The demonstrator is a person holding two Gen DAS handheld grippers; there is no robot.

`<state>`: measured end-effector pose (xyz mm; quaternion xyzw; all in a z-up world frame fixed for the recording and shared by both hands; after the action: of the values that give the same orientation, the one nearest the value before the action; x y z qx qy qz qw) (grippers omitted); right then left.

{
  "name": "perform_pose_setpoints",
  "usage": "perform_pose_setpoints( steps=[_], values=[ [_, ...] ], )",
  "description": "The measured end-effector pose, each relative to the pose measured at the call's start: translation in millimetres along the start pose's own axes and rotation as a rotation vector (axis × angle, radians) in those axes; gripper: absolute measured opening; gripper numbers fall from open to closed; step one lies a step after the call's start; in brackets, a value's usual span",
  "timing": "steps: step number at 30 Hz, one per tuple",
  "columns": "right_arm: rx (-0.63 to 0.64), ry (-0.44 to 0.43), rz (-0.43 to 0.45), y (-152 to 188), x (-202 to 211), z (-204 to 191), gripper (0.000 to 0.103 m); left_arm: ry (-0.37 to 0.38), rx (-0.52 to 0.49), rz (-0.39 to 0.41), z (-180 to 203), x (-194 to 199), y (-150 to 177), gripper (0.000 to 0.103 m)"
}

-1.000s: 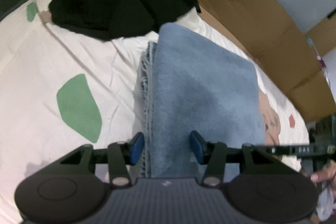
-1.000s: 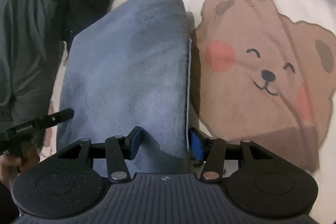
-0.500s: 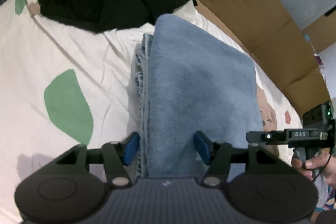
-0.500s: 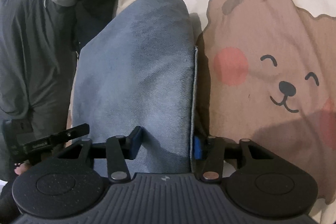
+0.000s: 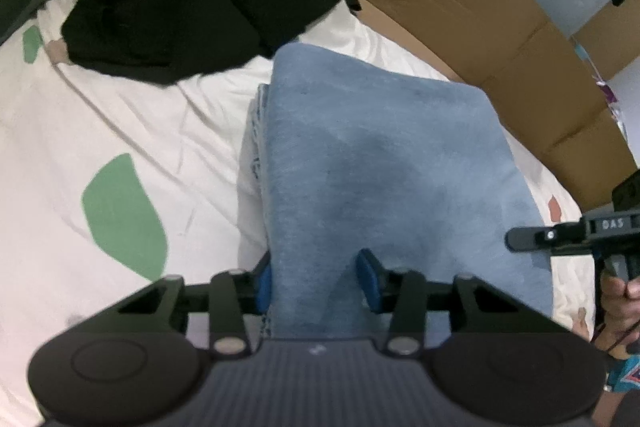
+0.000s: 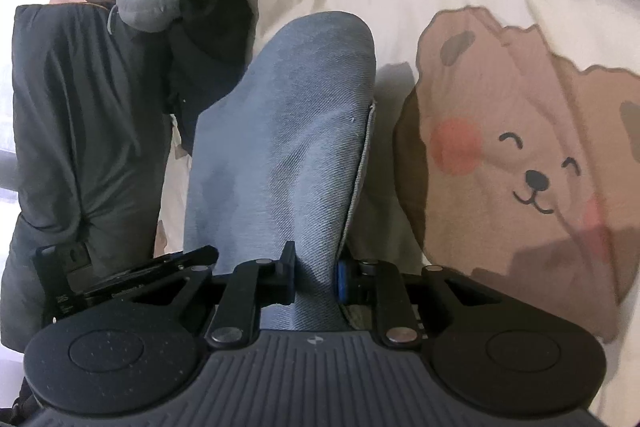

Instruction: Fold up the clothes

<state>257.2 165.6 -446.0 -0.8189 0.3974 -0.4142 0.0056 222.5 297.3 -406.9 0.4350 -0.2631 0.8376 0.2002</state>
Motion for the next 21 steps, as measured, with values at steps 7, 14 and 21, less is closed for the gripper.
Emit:
perform_pose_setpoints(
  steps=[7,14,21],
  values=[
    [-0.006,0.053,-0.011,12.2,37.6,14.7,0.018,0.050,-0.029,-0.039,30.2,-13.2,13.7,0.045],
    [-0.039,0.098,0.004,27.0,82.9,42.1,0.018,0.098,-0.050,-0.083,66.1,-32.4,29.5,0.045],
    [-0.042,0.128,0.041,33.7,118.2,68.4,0.018,0.139,-0.060,-0.124,99.4,-51.5,43.2,0.045]
  ],
)
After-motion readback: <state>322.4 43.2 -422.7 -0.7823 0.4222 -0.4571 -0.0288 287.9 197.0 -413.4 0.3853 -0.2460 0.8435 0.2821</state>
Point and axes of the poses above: each gripper's, at about its wrist camera, not at the fingertips, and x roughly against the way its jaws point, z to its right, y to its underside, the point moved 10 cm from there along -x, roughly the way its jaws point, and after that the axes turned 15 degrees about x, right-handed, at the moved point
